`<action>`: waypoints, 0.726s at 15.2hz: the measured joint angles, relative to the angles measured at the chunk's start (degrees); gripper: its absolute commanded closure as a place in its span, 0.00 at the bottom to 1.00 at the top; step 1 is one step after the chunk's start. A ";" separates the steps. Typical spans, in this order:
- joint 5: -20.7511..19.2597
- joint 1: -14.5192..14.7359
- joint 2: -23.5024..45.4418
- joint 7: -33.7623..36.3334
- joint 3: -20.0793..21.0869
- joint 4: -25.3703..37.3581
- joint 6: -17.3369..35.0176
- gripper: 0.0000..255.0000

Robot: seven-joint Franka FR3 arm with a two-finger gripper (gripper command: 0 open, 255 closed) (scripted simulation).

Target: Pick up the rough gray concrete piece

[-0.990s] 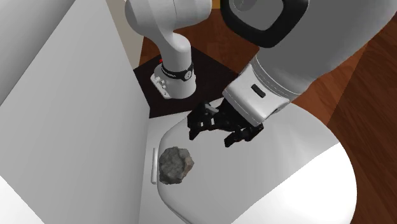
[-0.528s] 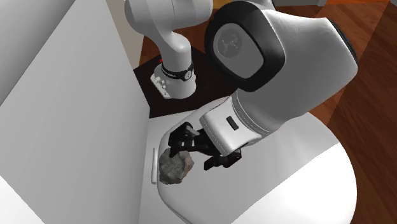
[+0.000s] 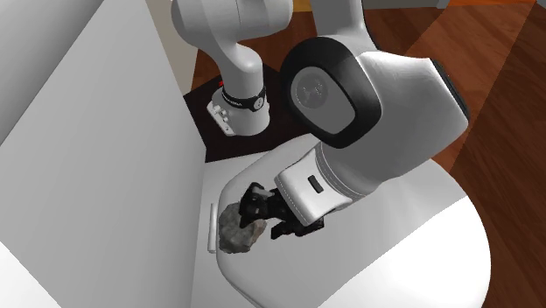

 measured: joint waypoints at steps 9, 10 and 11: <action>-0.12 -0.03 0.06 0.05 -0.01 0.10 0.07 1.00; 0.16 0.03 -0.29 -0.23 0.01 0.06 -0.21 1.00; 0.51 0.10 -0.73 -0.68 0.01 0.16 -0.64 1.00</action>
